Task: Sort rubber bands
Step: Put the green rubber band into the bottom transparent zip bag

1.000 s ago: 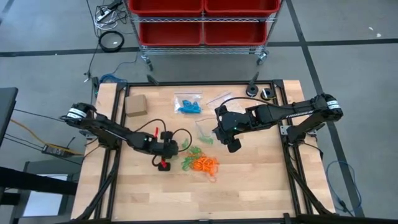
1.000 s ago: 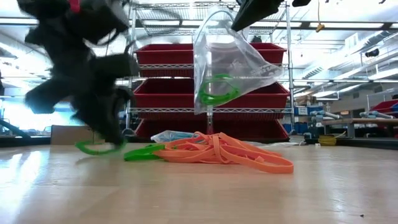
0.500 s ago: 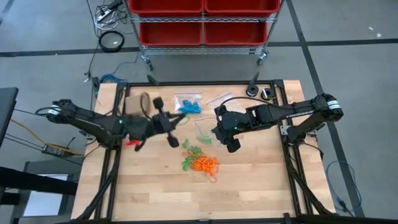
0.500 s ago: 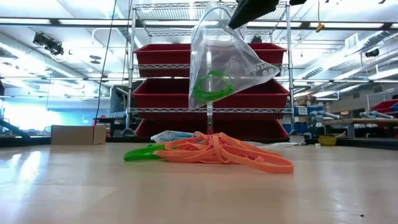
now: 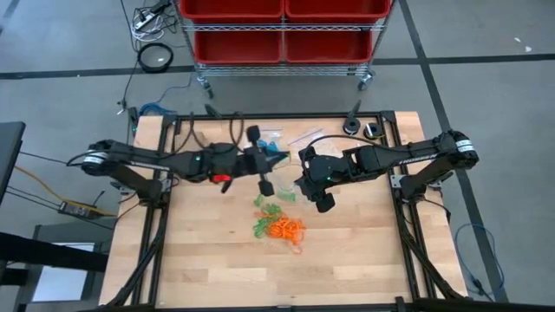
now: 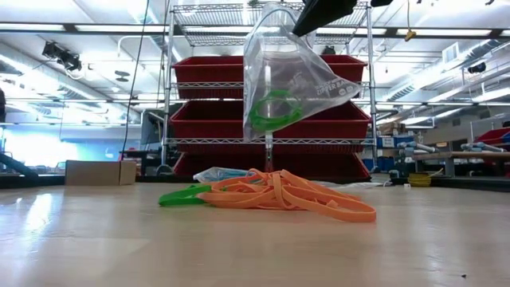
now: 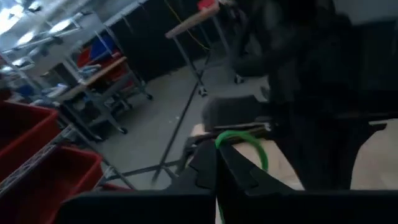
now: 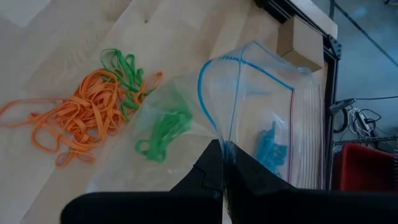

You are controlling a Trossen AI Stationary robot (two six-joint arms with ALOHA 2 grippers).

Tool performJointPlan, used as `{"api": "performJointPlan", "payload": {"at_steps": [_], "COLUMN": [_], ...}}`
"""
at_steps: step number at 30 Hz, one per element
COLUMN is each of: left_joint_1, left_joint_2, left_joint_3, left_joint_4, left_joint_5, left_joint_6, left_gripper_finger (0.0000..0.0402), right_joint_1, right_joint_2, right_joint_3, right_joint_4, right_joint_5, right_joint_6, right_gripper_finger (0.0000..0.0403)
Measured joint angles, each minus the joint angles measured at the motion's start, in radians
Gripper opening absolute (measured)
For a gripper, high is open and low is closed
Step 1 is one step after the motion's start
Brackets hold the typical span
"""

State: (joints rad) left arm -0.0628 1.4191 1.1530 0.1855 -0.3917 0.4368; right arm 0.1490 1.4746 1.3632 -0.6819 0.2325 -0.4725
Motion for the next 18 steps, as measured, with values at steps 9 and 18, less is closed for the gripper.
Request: {"api": "performJointPlan", "payload": {"at_steps": [9, 18], "left_joint_1": [0.031, 0.032], "left_joint_2": [0.067, 0.067], "left_joint_3": [0.001, 0.004], "left_joint_4": [-0.101, -0.215], "left_joint_5": [0.11, 0.148], "left_joint_6": [-0.128, -0.169], "left_gripper_finger": [0.0025, 0.0093], "right_joint_1": [0.0, 0.0], "right_joint_2": [0.0, 0.0], "right_joint_3": [0.0, 0.001], "right_joint_4": [0.0, 0.004], "right_joint_5": [0.0, 0.001], "right_joint_6": [-0.007, -0.007], "right_gripper_finger": [0.0, 0.0]}}
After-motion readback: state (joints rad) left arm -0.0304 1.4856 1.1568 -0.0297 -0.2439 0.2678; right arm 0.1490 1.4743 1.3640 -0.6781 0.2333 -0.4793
